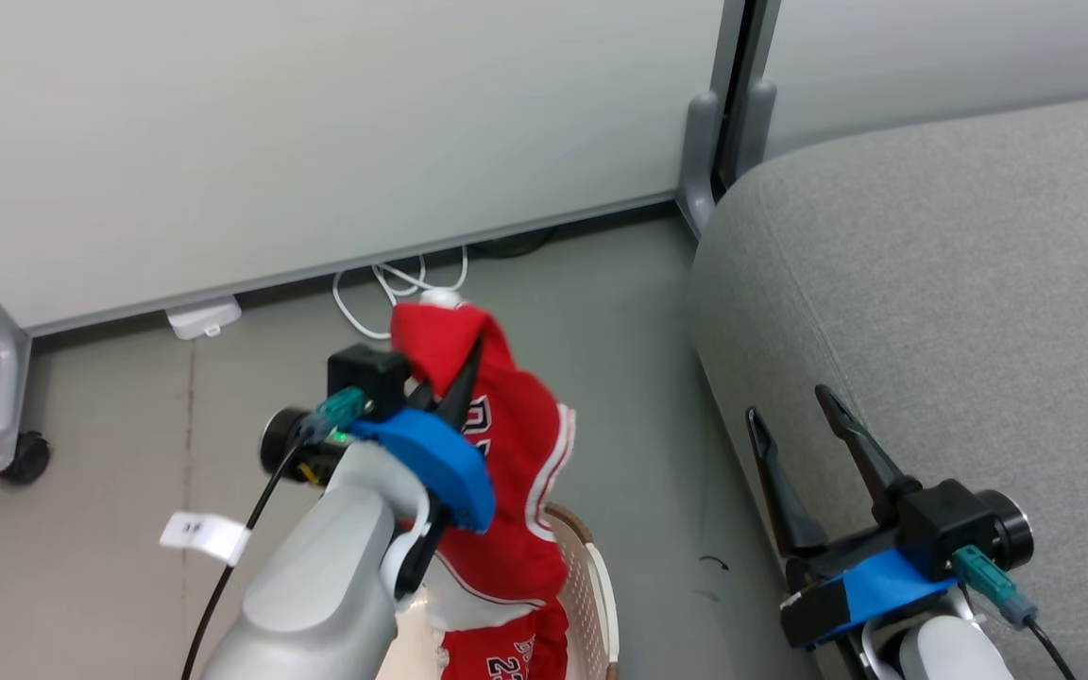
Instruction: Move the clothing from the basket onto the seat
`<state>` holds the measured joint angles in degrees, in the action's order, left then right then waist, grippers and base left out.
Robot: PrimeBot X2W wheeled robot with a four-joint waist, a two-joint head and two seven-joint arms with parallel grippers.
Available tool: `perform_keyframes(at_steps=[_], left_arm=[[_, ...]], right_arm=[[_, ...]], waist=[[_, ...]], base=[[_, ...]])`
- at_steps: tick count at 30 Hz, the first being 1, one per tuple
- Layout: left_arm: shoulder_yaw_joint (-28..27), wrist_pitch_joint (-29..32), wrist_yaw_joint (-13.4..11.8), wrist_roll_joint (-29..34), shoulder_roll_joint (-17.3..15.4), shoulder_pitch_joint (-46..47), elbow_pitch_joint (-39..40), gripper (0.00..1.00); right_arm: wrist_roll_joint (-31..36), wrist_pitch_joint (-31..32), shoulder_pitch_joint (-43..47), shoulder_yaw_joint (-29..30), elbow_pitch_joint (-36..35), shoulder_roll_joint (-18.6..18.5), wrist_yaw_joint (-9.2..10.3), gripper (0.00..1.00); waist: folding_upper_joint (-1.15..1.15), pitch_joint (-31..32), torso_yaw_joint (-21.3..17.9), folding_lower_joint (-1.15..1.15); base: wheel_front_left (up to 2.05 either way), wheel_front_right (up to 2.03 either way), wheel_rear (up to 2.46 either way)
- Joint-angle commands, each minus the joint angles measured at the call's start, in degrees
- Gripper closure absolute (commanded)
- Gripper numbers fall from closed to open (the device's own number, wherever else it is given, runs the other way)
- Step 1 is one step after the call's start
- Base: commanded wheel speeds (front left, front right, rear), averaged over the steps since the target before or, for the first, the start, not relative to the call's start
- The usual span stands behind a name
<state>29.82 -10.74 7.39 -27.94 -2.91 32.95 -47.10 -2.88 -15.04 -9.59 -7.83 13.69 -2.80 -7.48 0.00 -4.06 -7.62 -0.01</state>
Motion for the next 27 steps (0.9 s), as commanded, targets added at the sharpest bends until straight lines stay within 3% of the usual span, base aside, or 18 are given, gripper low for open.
perform_keyframes(at_steps=[1,13,27], left_arm=[[1.34,0.88,0.09,-1.29,0.00,1.78,1.98,1.00],[7.73,5.55,-0.89,-7.40,0.00,8.85,8.99,1.00],[14.33,4.70,-3.83,-12.84,-0.01,12.43,9.73,1.00]], right_arm=[[0.07,-0.21,1.05,-0.16,0.24,-0.17,-0.03,0.00],[0.02,0.03,1.59,-1.26,1.00,-0.16,-0.03,0.00],[0.45,1.96,-0.63,-4.01,1.39,-0.16,-0.03,0.00]], waist=[[0.00,1.40,0.51,0.01],[0.00,2.40,0.29,0.01],[0.00,2.39,0.08,0.01]], base=[[0.00,0.00,0.00],[0.00,0.00,0.00],[0.00,0.00,0.00]])
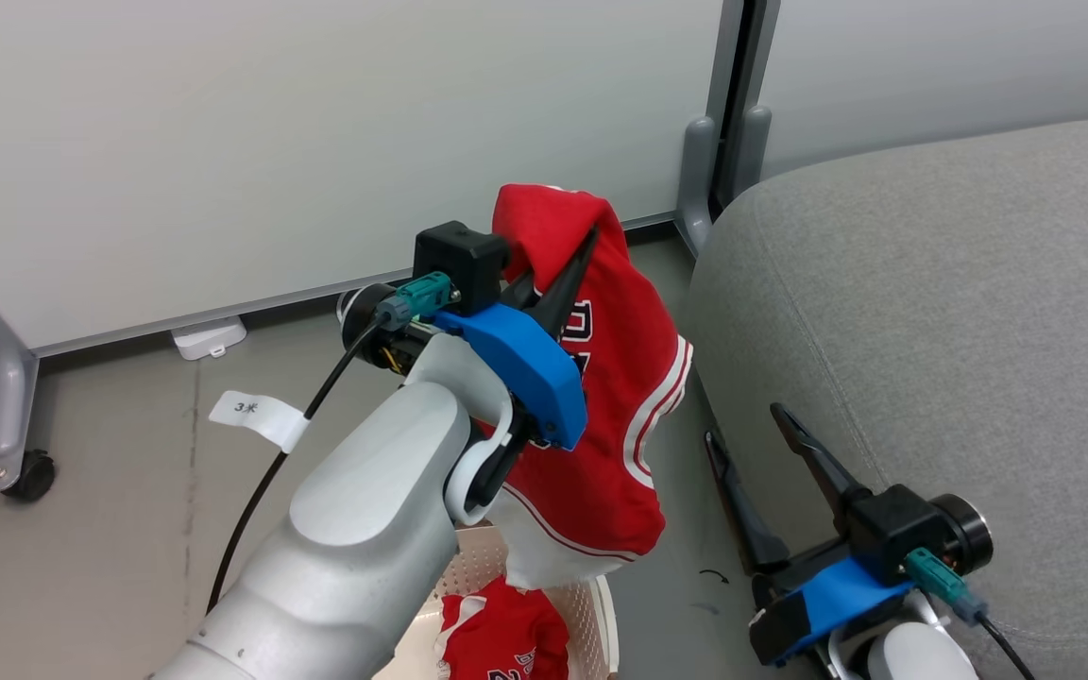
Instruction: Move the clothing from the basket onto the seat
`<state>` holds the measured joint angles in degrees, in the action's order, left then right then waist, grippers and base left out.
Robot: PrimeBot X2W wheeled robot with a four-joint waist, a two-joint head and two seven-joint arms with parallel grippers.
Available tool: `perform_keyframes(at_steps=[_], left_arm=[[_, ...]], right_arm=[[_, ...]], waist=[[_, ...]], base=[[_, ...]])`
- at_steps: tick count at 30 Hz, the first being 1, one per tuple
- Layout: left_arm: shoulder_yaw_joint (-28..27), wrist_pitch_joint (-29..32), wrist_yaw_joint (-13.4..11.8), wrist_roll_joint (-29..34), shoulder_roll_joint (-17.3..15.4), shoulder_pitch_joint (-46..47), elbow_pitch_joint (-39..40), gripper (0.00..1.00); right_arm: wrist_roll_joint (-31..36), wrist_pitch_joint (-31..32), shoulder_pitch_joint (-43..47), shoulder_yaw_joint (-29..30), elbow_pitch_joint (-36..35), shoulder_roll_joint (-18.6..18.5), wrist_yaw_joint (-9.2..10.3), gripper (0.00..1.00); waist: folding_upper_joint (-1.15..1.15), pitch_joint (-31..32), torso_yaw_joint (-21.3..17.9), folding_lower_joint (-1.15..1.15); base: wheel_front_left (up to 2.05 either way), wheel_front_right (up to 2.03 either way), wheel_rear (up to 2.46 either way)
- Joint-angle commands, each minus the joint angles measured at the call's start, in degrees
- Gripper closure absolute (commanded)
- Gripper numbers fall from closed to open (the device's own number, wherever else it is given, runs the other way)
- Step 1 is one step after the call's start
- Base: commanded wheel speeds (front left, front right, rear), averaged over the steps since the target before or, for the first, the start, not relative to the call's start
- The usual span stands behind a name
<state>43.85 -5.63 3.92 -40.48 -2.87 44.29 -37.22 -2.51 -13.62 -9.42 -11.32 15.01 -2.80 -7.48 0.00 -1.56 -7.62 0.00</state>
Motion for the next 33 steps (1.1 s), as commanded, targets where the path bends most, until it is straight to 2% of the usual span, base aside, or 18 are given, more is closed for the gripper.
perform_keyframes(at_steps=[1,10,20,33], left_arm=[[0.57,-0.55,-0.45,-0.44,-0.05,1.12,-0.33,1.00],[2.74,-1.19,-0.78,-2.53,-0.04,1.91,-1.02,1.00],[5.18,-1.87,-1.46,-4.64,-0.04,2.67,-1.55,1.00],[8.31,-2.24,-2.73,-8.01,-0.03,4.01,-0.92,1.00]], right_arm=[[-0.14,0.94,-1.03,-1.00,0.27,-0.16,-0.03,0.00],[-2.63,5.29,-5.44,-6.91,4.63,-0.17,-0.03,0.00],[-5.42,5.35,-13.04,-15.93,10.42,-0.18,-0.03,0.00],[-10.80,2.53,-16.51,-17.04,16.56,-0.17,-0.03,0.00]], waist=[[0.00,-0.20,0.13,0.00],[0.00,-1.09,0.83,0.00],[0.00,-1.12,1.40,0.00],[0.00,-1.24,2.87,0.00]], base=[[0.00,0.00,0.00],[0.00,0.00,0.00],[0.00,0.00,0.00],[0.00,0.00,0.00]])
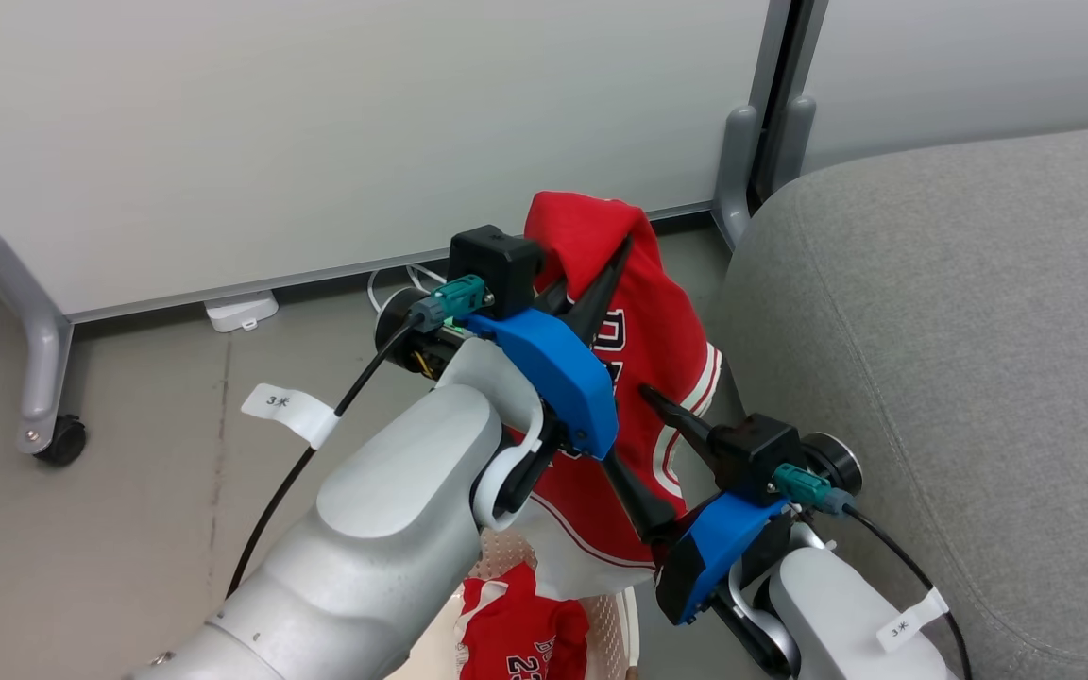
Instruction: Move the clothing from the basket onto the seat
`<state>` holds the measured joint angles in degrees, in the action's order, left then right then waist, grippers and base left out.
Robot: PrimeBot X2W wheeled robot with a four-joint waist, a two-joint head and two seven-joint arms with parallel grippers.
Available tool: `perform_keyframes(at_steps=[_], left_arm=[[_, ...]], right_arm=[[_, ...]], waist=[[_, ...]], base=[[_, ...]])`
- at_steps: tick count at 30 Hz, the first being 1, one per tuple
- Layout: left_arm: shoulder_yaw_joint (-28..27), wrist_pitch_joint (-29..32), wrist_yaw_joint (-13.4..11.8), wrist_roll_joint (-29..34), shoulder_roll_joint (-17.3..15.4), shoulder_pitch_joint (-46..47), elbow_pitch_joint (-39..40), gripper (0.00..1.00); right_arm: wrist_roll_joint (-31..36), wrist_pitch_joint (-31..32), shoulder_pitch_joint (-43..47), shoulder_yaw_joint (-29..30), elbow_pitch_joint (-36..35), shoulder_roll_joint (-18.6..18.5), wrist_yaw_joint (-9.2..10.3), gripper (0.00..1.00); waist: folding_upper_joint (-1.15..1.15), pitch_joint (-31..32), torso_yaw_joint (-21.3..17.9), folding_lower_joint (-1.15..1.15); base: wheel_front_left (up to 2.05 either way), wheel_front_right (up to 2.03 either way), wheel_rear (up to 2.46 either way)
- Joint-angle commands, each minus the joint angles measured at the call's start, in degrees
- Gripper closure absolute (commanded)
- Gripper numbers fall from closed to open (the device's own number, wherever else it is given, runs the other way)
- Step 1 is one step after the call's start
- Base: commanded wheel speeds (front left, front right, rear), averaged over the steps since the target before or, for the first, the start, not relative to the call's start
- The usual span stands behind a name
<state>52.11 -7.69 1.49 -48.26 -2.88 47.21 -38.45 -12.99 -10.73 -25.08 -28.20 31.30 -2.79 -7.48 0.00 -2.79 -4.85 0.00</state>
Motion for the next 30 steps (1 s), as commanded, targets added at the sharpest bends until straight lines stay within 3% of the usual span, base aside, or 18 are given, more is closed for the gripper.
perform_keyframes(at_steps=[1,13,21,28,29,30], left_arm=[[0.39,-0.20,-0.51,-0.57,-0.03,1.25,0.51,1.00],[6.70,0.49,-1.52,-8.80,-0.03,-0.13,7.70,1.00],[10.61,-0.12,-2.75,-13.16,-0.02,0.29,10.42,1.00],[12.12,-1.02,-2.84,-14.77,-0.03,0.92,9.26,1.00],[12.32,-0.96,-2.82,-15.00,-0.03,0.95,9.10,1.00],[12.49,-1.01,-2.76,-15.31,-0.03,1.01,8.95,1.00]], right_arm=[[-1.15,-0.64,-1.16,-0.21,0.72,-0.18,-0.03,0.00],[-6.91,-3.49,-4.37,-1.21,7.33,-0.18,-0.03,0.00],[-5.38,-4.48,-5.62,0.20,8.81,-0.18,-0.03,0.00],[-2.45,-4.52,-4.71,2.22,6.13,-0.17,-0.03,0.00],[-2.06,-4.52,-4.55,2.39,5.83,-0.17,-0.03,0.19],[-1.77,-4.52,-4.46,2.58,5.53,-0.17,-0.03,0.50]], waist=[[0.00,-0.02,0.23,0.00],[0.00,1.04,0.99,0.00],[0.00,1.77,0.38,0.00],[0.00,1.71,0.11,0.00],[0.00,1.68,0.14,0.00],[0.00,1.63,0.20,0.00]], base=[[0.00,0.00,0.00],[0.00,0.00,0.00],[0.00,0.00,0.00],[0.00,0.00,0.00],[0.00,0.00,0.00],[0.00,0.00,0.00]])
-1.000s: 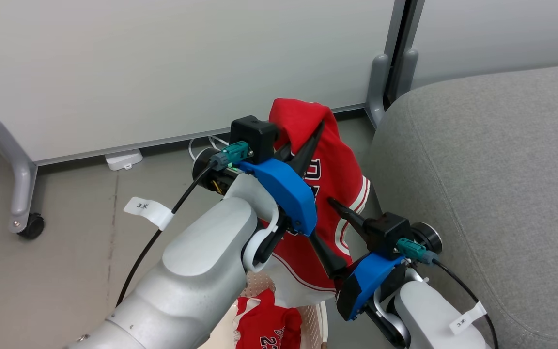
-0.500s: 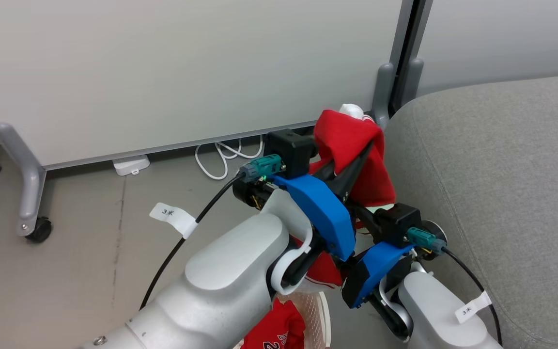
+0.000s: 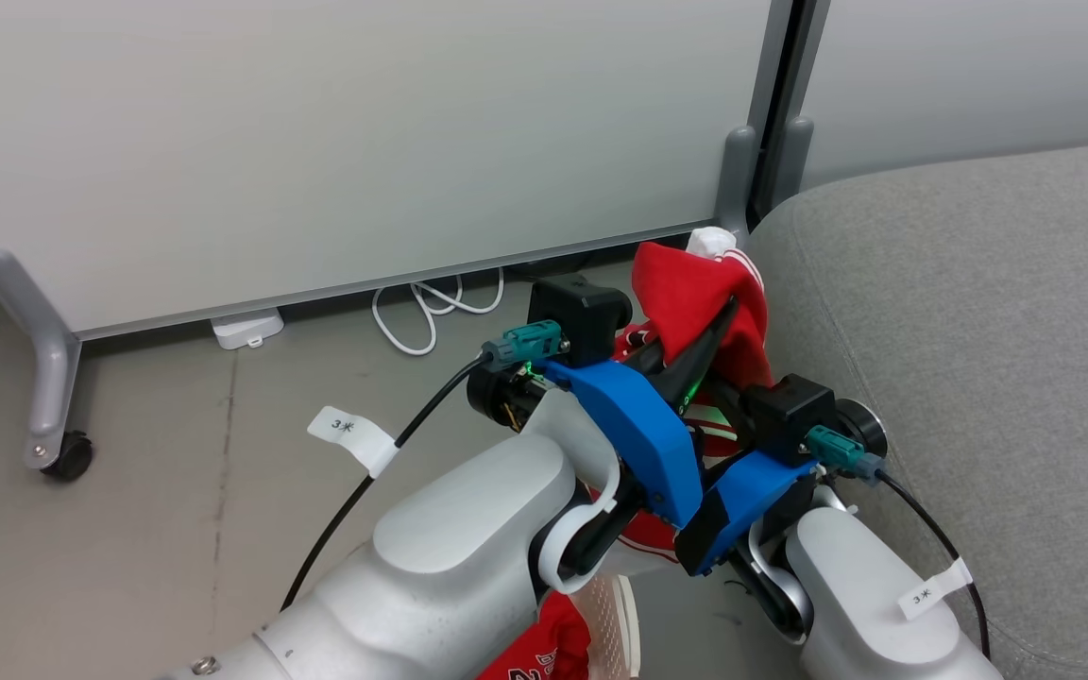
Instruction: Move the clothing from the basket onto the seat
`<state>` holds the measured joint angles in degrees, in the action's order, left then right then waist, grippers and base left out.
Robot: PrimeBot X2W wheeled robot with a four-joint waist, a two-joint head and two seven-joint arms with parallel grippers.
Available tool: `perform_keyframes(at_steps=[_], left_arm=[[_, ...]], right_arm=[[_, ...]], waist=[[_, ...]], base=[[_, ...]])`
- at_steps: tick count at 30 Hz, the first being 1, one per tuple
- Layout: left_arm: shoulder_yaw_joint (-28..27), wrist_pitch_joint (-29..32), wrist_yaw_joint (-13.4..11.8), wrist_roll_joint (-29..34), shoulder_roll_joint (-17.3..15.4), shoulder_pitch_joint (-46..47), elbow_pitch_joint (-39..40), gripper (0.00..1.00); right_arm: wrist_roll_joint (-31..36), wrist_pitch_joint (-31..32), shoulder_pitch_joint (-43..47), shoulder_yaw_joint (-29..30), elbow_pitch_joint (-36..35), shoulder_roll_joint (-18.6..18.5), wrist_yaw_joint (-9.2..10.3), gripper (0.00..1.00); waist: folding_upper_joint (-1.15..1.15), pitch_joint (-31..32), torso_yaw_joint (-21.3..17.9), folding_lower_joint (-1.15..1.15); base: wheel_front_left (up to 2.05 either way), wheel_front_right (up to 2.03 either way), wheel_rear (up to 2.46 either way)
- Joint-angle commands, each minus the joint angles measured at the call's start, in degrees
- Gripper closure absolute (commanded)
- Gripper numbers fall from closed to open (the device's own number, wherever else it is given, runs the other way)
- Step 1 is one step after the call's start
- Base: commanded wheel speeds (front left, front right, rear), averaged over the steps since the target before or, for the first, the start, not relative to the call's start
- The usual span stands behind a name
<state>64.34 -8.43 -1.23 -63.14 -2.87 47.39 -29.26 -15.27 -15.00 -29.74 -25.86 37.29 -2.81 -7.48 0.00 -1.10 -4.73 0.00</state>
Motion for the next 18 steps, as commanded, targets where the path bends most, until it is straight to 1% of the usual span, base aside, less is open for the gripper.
perform_keyframes(at_steps=[1,2,18], left_arm=[[0.35,-0.39,-0.09,-0.54,-0.04,0.95,-0.42,1.00],[0.43,-0.47,-0.16,-0.74,-0.04,1.13,-0.66,1.00],[-0.60,-3.16,-0.05,-0.88,-0.38,2.95,-8.22,1.00]], right_arm=[[0.80,-0.24,0.31,0.39,-0.73,-0.14,-0.03,0.70],[1.16,-0.24,0.36,0.47,-1.13,-0.14,-0.03,1.00],[1.18,-0.24,3.06,-1.63,-2.34,-0.15,-0.03,1.00]], waist=[[0.00,-0.10,0.15,0.00],[0.00,-0.16,0.22,0.00],[0.00,-0.61,0.10,0.00]], base=[[0.00,0.00,0.00],[0.00,0.00,0.00],[0.00,0.00,0.00]])
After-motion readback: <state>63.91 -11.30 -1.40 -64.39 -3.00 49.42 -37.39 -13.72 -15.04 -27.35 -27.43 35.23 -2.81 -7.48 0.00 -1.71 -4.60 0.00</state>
